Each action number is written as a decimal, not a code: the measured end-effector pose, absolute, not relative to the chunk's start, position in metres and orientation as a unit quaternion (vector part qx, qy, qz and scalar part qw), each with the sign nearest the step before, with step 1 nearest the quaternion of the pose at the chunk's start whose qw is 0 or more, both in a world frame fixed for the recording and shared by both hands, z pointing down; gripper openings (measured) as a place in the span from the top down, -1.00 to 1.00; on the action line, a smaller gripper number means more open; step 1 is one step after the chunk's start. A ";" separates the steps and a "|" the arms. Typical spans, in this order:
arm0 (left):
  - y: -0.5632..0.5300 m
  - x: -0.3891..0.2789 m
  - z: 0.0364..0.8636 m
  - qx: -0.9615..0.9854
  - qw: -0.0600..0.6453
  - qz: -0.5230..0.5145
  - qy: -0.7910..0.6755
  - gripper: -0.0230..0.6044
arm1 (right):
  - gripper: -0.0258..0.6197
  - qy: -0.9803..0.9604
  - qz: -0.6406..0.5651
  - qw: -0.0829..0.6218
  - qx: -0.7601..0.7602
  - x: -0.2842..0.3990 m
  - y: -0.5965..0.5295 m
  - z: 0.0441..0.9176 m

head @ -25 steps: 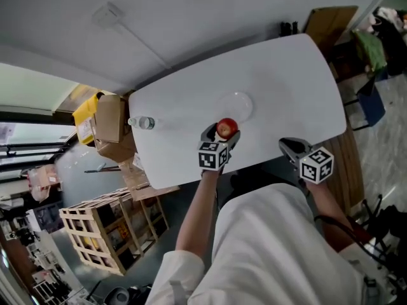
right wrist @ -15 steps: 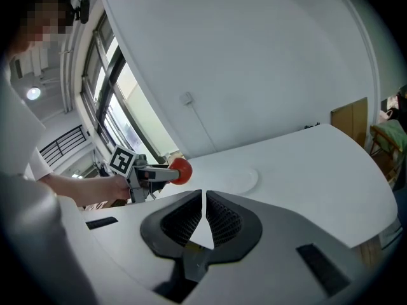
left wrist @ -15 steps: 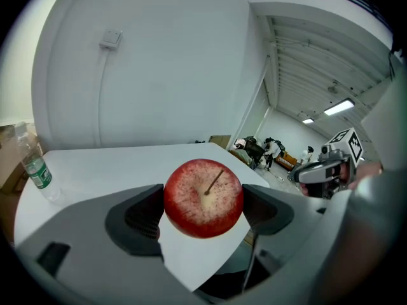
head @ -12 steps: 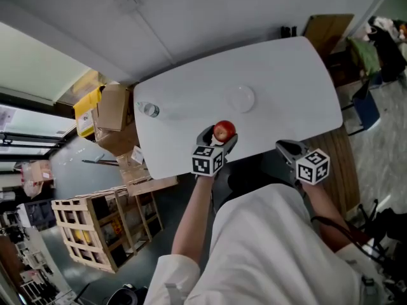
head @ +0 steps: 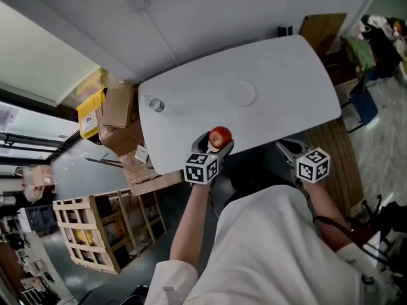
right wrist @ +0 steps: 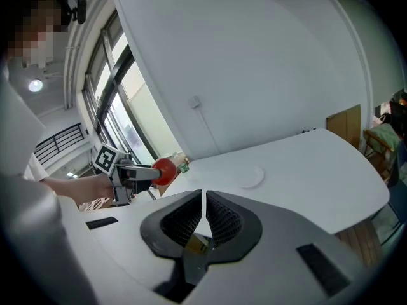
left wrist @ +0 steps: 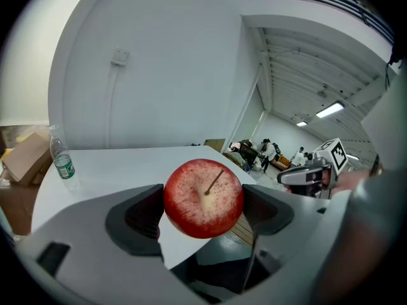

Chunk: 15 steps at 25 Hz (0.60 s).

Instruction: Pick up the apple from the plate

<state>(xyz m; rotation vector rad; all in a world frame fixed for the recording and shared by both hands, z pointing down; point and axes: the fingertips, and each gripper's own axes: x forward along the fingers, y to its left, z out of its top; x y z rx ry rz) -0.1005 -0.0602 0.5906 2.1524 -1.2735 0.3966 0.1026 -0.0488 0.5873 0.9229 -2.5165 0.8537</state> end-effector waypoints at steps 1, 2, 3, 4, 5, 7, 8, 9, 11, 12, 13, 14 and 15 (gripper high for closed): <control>-0.056 -0.102 0.589 0.811 0.300 0.149 -0.479 -0.31 | 0.79 -0.882 0.297 0.164 0.326 0.104 -0.046 0.587; -0.052 -0.103 0.588 0.812 0.300 0.148 -0.479 -0.31 | 0.79 -0.882 0.296 0.164 0.328 0.105 -0.043 0.586; -0.047 -0.104 0.586 0.812 0.301 0.147 -0.478 -0.31 | 0.79 -0.882 0.295 0.164 0.330 0.106 -0.041 0.585; -0.044 -0.104 0.585 0.813 0.302 0.146 -0.476 -0.31 | 0.79 -0.881 0.293 0.164 0.332 0.108 -0.039 0.584; -0.040 -0.104 0.584 0.813 0.302 0.145 -0.476 -0.31 | 0.79 -0.881 0.292 0.163 0.335 0.109 -0.038 0.583; -0.034 -0.103 0.582 0.813 0.303 0.144 -0.475 -0.31 | 0.79 -0.881 0.290 0.162 0.338 0.112 -0.036 0.580; -0.031 -0.102 0.581 0.813 0.304 0.143 -0.476 -0.31 | 0.79 -0.881 0.288 0.161 0.339 0.114 -0.035 0.578; -0.029 -0.101 0.580 0.813 0.304 0.141 -0.476 -0.31 | 0.79 -0.881 0.286 0.161 0.340 0.116 -0.035 0.578; -0.027 -0.099 0.578 0.811 0.305 0.138 -0.480 -0.31 | 0.79 -0.883 0.281 0.162 0.340 0.120 -0.037 0.577; -0.026 -0.098 0.576 0.809 0.306 0.137 -0.482 -0.31 | 0.79 -0.884 0.279 0.163 0.339 0.122 -0.038 0.576; -0.025 -0.097 0.575 0.807 0.307 0.135 -0.485 -0.31 | 0.79 -0.885 0.276 0.163 0.337 0.124 -0.040 0.576; -0.025 -0.096 0.573 0.806 0.308 0.134 -0.488 -0.31 | 0.79 -0.886 0.274 0.164 0.335 0.125 -0.042 0.576; -0.025 -0.095 0.572 0.804 0.308 0.132 -0.491 -0.31 | 0.79 -0.888 0.272 0.165 0.332 0.126 -0.044 0.577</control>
